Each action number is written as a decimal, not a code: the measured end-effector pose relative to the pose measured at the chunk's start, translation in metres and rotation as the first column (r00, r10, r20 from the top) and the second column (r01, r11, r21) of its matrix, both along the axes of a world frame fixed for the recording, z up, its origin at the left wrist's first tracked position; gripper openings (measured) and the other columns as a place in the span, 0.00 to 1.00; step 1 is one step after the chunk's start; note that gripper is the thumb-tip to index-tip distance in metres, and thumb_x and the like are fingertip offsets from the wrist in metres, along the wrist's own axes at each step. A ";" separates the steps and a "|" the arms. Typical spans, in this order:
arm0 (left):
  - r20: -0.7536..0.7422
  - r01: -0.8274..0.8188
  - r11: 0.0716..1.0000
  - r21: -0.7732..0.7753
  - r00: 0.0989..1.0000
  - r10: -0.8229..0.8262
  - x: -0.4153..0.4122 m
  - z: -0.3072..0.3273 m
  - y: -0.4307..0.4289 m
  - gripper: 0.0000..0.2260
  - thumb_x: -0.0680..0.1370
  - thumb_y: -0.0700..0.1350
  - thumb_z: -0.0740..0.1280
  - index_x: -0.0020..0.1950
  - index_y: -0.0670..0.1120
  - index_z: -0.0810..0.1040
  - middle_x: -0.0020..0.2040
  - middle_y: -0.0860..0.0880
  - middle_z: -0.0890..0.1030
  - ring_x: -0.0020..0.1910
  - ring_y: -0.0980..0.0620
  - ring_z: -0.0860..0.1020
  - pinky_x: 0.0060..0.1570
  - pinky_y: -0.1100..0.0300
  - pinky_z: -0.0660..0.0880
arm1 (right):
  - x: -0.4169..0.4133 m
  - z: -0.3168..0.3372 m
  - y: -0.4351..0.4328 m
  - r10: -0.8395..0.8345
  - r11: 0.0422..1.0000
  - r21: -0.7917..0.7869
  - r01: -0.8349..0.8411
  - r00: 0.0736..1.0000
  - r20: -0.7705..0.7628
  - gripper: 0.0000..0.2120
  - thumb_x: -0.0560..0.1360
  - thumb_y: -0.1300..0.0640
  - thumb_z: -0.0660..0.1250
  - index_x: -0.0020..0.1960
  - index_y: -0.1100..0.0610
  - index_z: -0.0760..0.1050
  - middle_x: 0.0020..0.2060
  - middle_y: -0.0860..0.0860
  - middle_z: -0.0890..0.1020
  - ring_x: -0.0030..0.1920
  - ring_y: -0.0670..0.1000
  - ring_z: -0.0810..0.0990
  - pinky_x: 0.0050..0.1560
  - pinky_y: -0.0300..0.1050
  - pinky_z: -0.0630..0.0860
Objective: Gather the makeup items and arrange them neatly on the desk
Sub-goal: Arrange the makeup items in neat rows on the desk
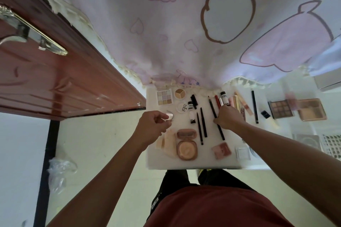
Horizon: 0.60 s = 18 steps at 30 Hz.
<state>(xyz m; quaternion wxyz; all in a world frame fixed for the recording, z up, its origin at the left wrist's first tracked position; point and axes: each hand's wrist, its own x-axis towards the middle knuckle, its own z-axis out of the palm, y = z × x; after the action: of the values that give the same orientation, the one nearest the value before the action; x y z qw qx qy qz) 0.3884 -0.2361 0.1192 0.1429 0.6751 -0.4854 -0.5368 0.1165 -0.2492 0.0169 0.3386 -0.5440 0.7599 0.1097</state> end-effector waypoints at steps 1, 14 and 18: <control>-0.001 -0.003 1.000 -0.003 1.000 0.003 -0.001 0.001 0.001 0.07 0.74 0.39 0.73 0.51 0.43 0.81 0.39 0.44 0.82 0.35 0.52 0.80 0.37 0.58 0.76 | -0.001 0.001 0.001 0.000 1.000 -0.002 0.000 1.000 0.015 0.10 0.72 0.54 0.69 0.36 0.56 0.70 0.36 0.53 0.77 0.33 0.50 0.74 0.28 0.41 0.65; -0.241 -0.173 0.984 0.039 0.954 0.178 -0.050 0.020 -0.010 0.05 0.78 0.43 0.69 0.48 0.41 0.81 0.38 0.42 0.82 0.32 0.50 0.78 0.34 0.57 0.74 | -0.007 0.091 0.041 0.089 0.980 -0.194 0.034 0.804 0.588 0.06 0.79 0.57 0.64 0.43 0.55 0.76 0.35 0.52 0.81 0.33 0.46 0.82 0.37 0.44 0.79; -0.309 -0.256 0.964 0.072 0.913 0.266 -0.061 0.023 -0.017 0.07 0.77 0.45 0.69 0.48 0.40 0.81 0.35 0.45 0.81 0.30 0.50 0.76 0.33 0.57 0.70 | -0.009 0.112 0.059 0.094 0.983 -0.177 0.049 0.696 0.711 0.06 0.80 0.59 0.62 0.47 0.54 0.76 0.32 0.52 0.77 0.29 0.47 0.76 0.32 0.42 0.74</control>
<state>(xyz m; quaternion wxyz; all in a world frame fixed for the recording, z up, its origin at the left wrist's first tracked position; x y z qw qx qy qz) 0.3276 -0.2536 0.1421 0.2788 0.6413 -0.3540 -0.6210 0.1074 -0.1900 0.1288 0.5551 -0.5816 0.5678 -0.1765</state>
